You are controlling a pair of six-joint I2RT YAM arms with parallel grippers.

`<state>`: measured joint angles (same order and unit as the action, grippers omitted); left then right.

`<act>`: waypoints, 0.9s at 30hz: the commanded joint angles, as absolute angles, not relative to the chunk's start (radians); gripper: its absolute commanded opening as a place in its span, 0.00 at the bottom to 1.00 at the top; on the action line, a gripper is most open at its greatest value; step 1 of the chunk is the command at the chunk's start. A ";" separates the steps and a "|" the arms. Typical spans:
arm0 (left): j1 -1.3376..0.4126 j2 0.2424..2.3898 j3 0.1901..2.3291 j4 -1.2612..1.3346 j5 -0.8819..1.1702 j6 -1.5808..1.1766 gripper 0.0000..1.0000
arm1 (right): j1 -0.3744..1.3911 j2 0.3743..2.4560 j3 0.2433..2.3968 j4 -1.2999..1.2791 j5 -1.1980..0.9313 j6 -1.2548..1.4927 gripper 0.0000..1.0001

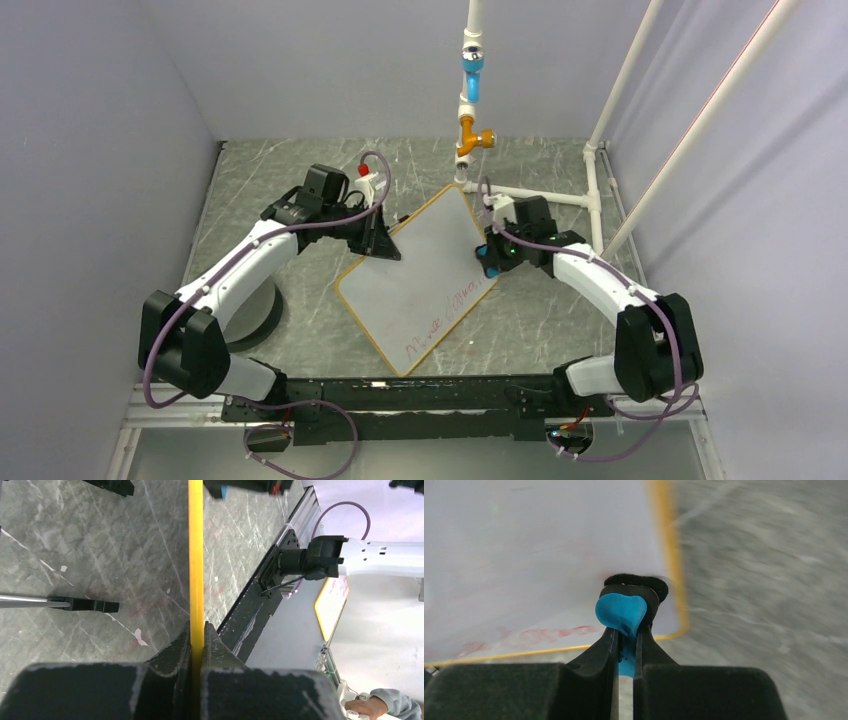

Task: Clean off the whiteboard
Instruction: Erase the whiteboard at the center of the board.

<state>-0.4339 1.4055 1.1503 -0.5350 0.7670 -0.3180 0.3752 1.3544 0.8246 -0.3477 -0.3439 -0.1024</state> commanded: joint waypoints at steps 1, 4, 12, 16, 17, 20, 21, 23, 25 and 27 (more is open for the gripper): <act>-0.449 1.384 1.209 -0.452 0.915 -0.332 0.00 | 0.308 1.363 0.865 -0.324 -0.254 -0.137 0.00; -0.449 1.382 1.200 -0.436 0.920 -0.338 0.00 | 0.344 1.369 0.862 -0.345 -0.300 -0.191 0.00; -0.451 1.407 1.188 -0.424 0.980 -0.324 0.00 | 0.459 1.231 0.847 -0.127 -0.296 -0.359 0.00; -0.452 1.429 1.194 -0.436 1.007 -0.302 0.00 | 0.457 1.261 0.905 -0.053 -0.301 -0.492 0.00; -0.451 1.437 1.199 -0.442 1.008 -0.293 0.00 | 0.457 1.278 0.917 -0.053 -0.310 -0.531 0.00; -0.451 1.466 1.213 -0.457 1.015 -0.276 0.00 | 0.458 1.296 0.909 -0.064 -0.364 -0.656 0.00; -0.451 1.476 1.218 -0.464 1.021 -0.273 0.00 | 0.459 1.283 0.881 -0.073 -0.389 -0.711 0.00; -0.451 1.490 1.230 -0.482 1.034 -0.260 0.00 | 0.457 1.233 0.782 -0.103 -0.442 -0.838 0.00; -0.449 1.499 1.236 -0.496 1.052 -0.248 0.00 | 0.457 1.200 0.726 -0.196 -0.507 -0.962 0.00; -0.449 1.505 1.232 -0.500 1.073 -0.237 0.00 | 0.459 1.170 0.675 -0.280 -0.590 -1.074 0.00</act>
